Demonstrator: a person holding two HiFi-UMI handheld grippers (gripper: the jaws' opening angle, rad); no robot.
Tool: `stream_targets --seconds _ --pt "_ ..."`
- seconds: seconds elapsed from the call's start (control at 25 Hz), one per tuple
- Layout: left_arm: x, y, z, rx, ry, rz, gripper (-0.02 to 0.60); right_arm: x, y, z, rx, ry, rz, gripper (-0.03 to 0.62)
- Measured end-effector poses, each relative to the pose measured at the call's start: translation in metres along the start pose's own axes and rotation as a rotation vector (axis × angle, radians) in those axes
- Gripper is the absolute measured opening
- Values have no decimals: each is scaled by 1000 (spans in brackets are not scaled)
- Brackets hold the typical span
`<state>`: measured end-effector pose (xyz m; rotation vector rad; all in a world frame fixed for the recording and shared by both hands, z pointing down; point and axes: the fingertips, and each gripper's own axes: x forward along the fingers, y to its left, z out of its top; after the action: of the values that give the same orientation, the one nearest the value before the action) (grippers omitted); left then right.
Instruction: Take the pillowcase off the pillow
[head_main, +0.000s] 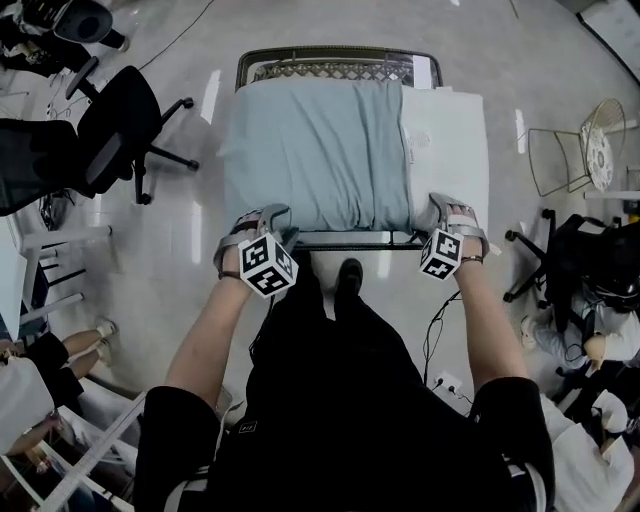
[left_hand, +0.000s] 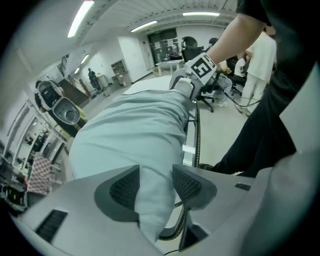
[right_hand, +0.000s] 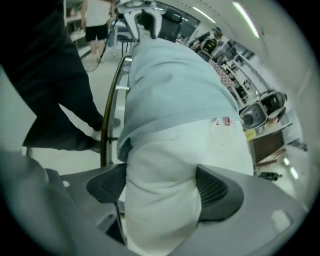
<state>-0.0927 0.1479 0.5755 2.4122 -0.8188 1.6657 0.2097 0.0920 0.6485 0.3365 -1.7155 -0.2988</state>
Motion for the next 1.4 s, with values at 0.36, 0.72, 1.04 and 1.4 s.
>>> stream_targets --seconds 0.36,0.72,1.04,1.4 --pt "-10 -2 -41 -162 99 276 233 -4 -46 16 133 -94 -37 233" --pt "-30 72 -41 -110 128 453 241 -78 -135 77 192 -221 98 176" --pt "-58 96 -66 -97 145 450 275 -89 -150 85 217 -199 147 175" --pt "-22 97 -136 -102 257 299 148 -77 -127 78 209 -129 151 172"
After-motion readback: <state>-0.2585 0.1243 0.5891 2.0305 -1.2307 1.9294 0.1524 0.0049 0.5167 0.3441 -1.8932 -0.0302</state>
